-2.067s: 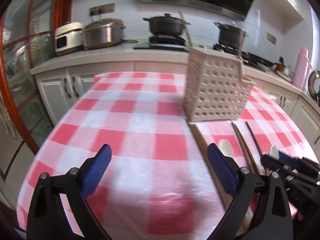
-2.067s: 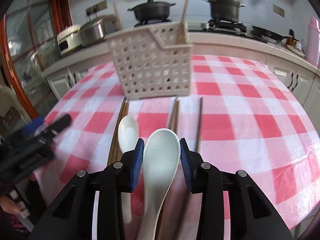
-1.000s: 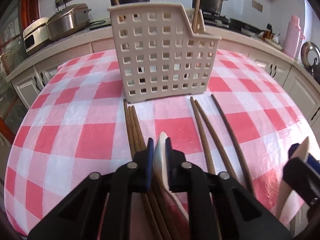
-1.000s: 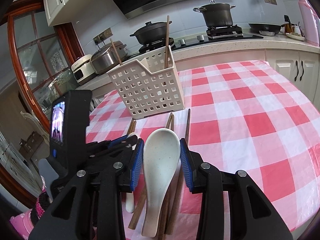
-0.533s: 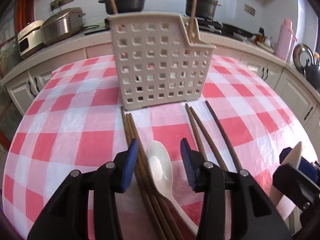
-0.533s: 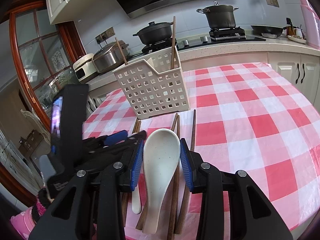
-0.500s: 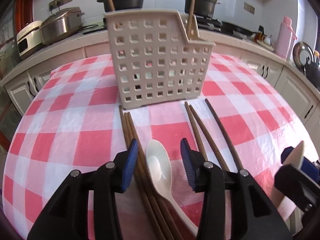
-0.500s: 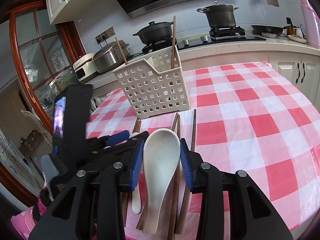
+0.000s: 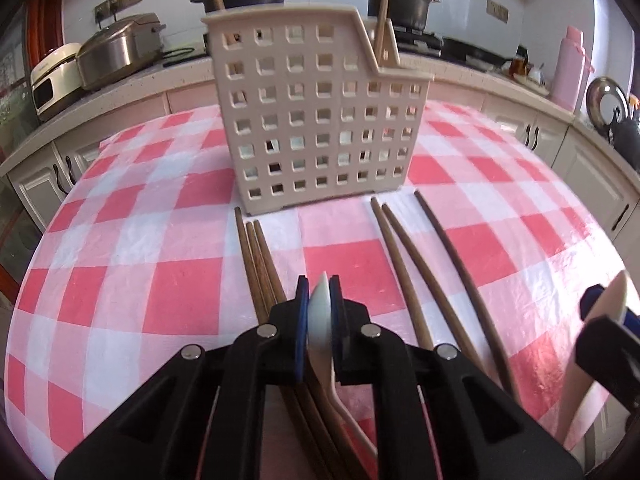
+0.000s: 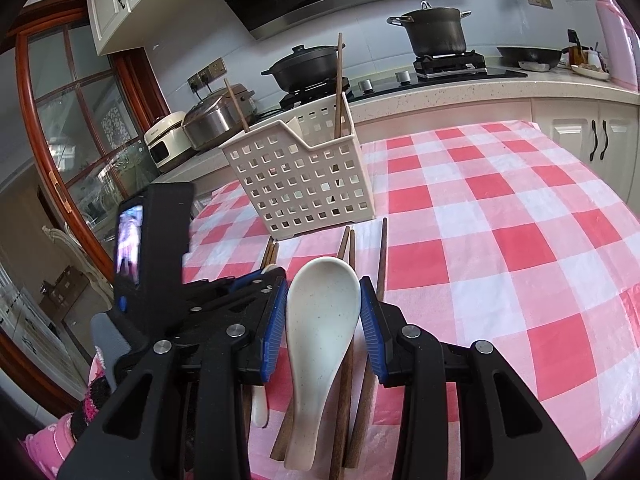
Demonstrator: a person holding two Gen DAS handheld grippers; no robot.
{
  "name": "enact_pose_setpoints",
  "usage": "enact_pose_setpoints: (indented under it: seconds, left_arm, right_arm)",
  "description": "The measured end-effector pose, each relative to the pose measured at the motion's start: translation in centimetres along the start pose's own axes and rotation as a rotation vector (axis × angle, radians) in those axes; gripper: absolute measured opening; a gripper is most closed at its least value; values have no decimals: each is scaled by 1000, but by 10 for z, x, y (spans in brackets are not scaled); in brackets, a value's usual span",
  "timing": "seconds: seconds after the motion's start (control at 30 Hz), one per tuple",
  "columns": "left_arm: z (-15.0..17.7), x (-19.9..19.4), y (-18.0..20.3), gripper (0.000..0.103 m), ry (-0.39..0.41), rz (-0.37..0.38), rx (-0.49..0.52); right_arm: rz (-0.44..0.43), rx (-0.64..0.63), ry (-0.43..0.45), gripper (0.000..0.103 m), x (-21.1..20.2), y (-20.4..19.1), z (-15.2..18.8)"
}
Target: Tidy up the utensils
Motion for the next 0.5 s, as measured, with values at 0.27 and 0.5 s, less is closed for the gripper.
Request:
enact_pose_setpoints:
  seconds: [0.27,0.5]
  left_arm:
    - [-19,-45,-9,10,133,42,-47]
    - [-30,-85,-14,10,234,42,-52]
  right_arm:
    - [-15,-8,26,36,-6,-11,-7]
    - [-6,-46,59,36,-16,-24,-16]
Point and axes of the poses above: each gripper's, at about its wrist camera, not at the fingertips, and x roughly the way its jaws point, y to its right, z to its underside, the point moved 10 cm from there along x, roughly the way its jaws point, and after that the axes turned 3 degrees about -z, right-handed, at the moved point
